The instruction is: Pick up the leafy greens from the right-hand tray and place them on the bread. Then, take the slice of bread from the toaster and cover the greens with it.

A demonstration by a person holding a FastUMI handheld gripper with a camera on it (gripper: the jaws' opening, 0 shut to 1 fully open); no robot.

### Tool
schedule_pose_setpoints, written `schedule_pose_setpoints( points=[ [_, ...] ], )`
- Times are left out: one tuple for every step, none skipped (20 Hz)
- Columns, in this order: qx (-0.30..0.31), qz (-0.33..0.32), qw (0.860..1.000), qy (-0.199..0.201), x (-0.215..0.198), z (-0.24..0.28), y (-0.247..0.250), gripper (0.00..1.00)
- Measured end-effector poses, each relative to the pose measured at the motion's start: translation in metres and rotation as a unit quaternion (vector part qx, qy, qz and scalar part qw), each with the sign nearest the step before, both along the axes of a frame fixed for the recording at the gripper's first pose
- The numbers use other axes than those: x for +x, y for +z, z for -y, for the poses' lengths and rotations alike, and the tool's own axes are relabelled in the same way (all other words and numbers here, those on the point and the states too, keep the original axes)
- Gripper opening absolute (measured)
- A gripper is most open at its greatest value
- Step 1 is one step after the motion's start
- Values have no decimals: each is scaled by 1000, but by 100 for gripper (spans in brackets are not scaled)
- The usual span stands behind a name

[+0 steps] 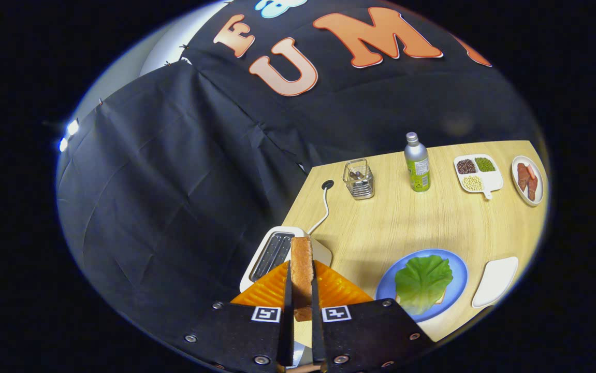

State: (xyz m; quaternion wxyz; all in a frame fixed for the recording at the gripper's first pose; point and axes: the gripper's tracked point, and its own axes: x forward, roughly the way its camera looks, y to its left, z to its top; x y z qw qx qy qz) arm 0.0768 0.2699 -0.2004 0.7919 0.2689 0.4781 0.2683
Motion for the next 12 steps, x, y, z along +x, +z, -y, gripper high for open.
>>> schedule_pose_setpoints(
  points=[
    [4, -4, 1000, -3, 0, 6, -6, 15],
    [9, -9, 1000, -6, -2, 10, -11, 15],
    [15, -13, 1000, -8, -4, 16, -16, 15],
    [21, -19, 1000, -11, -6, 21, -22, 15],
    [25, -25, 999, -15, -6, 26, -29, 15],
    [27, -30, 999, -19, -9, 31, -35, 15],
    [32, -33, 999, -23, -8, 36, -40, 14],
    [38, -38, 998, -27, -9, 41, -44, 15],
    [48, -43, 997, -33, -9, 45, -48, 15],
    [60, -49, 996, -41, -9, 48, -50, 15],
    [67, -54, 995, -48, -9, 52, -56, 13],
    [65, -57, 995, -54, -8, 58, -61, 13]
  ],
)
